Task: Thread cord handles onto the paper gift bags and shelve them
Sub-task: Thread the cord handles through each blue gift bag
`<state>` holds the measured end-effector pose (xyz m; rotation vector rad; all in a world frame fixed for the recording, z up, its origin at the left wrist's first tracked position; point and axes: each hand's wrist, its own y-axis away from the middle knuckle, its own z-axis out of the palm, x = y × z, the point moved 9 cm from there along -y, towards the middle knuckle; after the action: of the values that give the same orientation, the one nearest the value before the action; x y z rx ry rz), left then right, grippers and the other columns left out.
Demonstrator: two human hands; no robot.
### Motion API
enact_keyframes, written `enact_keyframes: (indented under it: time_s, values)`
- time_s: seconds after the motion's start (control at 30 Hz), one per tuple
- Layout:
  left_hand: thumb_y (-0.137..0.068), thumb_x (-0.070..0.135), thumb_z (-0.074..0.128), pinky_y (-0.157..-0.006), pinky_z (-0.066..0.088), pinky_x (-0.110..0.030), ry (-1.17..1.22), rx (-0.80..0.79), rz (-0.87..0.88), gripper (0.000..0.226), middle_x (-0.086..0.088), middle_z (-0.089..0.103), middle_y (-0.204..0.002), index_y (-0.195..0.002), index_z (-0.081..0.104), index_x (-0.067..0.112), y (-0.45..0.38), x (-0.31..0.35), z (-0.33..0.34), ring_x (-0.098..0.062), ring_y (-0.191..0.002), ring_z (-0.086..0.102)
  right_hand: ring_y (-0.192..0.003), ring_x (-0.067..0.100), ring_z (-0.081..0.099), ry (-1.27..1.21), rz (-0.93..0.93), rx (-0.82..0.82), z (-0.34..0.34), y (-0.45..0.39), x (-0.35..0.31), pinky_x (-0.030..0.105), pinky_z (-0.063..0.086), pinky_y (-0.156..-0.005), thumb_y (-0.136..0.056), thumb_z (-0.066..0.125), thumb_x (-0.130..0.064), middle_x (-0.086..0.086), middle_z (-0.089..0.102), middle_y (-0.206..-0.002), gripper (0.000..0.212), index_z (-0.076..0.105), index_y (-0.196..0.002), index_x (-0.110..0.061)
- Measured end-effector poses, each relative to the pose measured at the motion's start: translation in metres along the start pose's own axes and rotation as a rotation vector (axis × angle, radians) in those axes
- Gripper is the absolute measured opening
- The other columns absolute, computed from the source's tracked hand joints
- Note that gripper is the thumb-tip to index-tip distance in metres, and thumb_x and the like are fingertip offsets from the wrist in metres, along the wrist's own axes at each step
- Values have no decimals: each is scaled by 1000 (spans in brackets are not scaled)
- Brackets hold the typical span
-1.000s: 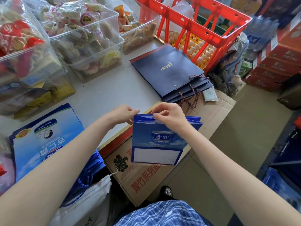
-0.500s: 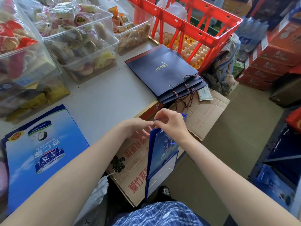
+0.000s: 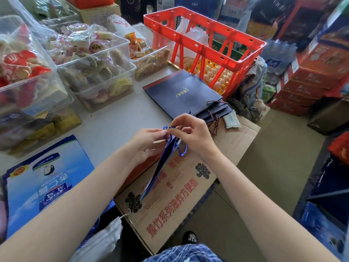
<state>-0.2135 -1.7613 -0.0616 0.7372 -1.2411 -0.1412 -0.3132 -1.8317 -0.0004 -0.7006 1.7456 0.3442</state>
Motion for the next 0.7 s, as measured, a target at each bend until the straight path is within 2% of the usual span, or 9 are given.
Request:
enact_keyframes:
  time_s: [0.07,0.23,0.3,0.37,0.43,0.53,0.6,0.63,0.7]
  values:
    - [-96,11,47,-75,51,-27,58,69,19,20,1,67,-68,-83,62,10,0,-8,-10,-14,-68,63,-74,9,63,49,29,6,-4,8,16,28,54,-77,-79,72,-6,-10,64,-76,21,61,-77,-23]
    - [-100,10,36,-69,50,-40,251,109,-36,27,2,57,-50,-80,54,15,0,-28,-16,-14,-60,59,-72,10,61,362,82,-111,13,17,40,30,52,-74,-80,72,-12,-5,66,-81,10,64,-84,-15]
    - [-100,6,34,-61,49,-38,305,91,-51,30,1,51,-51,-78,53,16,-1,-29,-13,-10,-51,56,-67,6,59,365,136,-134,18,16,41,22,49,-68,-81,71,-12,-2,67,-83,12,61,-83,-18]
    - [-98,3,32,-61,47,-41,348,80,-62,32,2,47,-54,-77,52,17,0,-29,-13,-10,-52,52,-69,7,60,312,176,-134,18,17,41,17,47,-65,-81,71,-10,-2,66,-84,13,61,-83,-18]
    - [-95,-2,31,-66,46,-50,401,74,-77,33,3,46,-50,-78,52,18,1,-33,-20,-12,-55,49,-72,10,62,281,196,-161,21,19,41,19,49,-67,-80,70,-9,-2,67,-86,13,63,-86,-17]
    - [-90,-8,30,-69,43,-63,502,77,-85,36,4,39,-49,-80,52,18,-1,-37,-37,-7,-42,44,-72,11,62,278,214,-240,30,24,45,23,51,-71,-83,64,-9,-3,68,-88,12,65,-92,-18]
    - [-92,-5,29,-66,43,-61,587,51,-95,34,8,35,-47,-82,52,19,-3,-38,-42,-2,-36,40,-76,15,66,264,207,-220,30,23,46,27,53,-75,-88,55,-4,-2,69,-89,20,65,-92,-20]
    - [-93,-4,28,-64,45,-58,626,49,-88,34,9,34,-45,-83,51,18,-4,-38,-44,-1,-35,37,-74,12,66,249,210,-198,29,22,46,28,53,-75,-89,50,0,-1,69,-91,25,64,-93,-20]
    - [-95,-3,26,-60,53,-49,693,94,-65,34,7,34,-44,-85,53,15,-7,-36,-48,-1,-32,32,-61,0,61,225,210,-193,30,22,46,22,50,-67,-89,42,6,0,66,-96,33,62,-100,-18]
